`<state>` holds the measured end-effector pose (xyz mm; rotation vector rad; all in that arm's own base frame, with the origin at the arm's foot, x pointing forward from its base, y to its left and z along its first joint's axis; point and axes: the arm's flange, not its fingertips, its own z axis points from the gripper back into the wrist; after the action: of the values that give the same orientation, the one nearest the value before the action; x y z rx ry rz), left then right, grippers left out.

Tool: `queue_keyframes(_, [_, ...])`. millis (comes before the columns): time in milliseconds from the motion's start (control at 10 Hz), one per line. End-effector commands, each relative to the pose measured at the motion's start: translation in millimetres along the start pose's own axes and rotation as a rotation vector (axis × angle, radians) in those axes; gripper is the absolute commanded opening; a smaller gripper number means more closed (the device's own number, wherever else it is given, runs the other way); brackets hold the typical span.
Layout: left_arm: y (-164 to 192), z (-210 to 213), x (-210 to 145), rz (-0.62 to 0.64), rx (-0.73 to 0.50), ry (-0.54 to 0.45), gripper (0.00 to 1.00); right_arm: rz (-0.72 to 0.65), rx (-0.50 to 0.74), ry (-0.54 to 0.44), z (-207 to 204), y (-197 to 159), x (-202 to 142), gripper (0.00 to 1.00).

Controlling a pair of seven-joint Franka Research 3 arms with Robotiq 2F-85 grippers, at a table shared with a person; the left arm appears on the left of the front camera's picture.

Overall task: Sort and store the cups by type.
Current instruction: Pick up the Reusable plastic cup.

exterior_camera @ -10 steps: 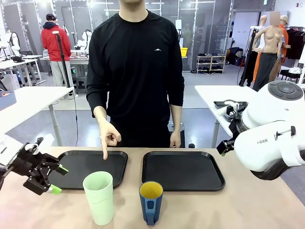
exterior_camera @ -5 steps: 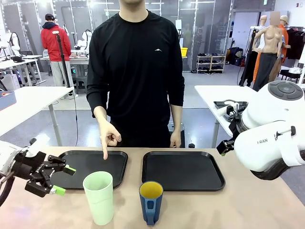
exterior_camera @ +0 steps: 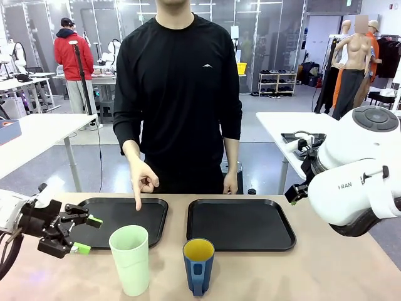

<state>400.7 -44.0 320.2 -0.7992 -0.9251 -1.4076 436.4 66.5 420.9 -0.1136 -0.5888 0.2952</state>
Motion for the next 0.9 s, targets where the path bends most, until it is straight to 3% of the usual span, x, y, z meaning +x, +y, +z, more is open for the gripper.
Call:
queue_keyframes(0, [-2.3,3.1,2.3,0.001,-0.015,0.022,1.0,0.005,-0.001,0.0,-0.5,0.6,-0.9,1.0])
queue_keyframes(200, [-0.3,-0.2,-0.1,-0.002,-0.004,0.005,1.0,0.005,-0.001,0.0,-0.5,0.6,-0.9,1.0])
queue_keyframes(800, [-5.4,-22.9,-50.1,0.039,-0.146,-0.192,1.0,0.005,-0.001,0.0,-0.5,0.6,-0.9,1.0])
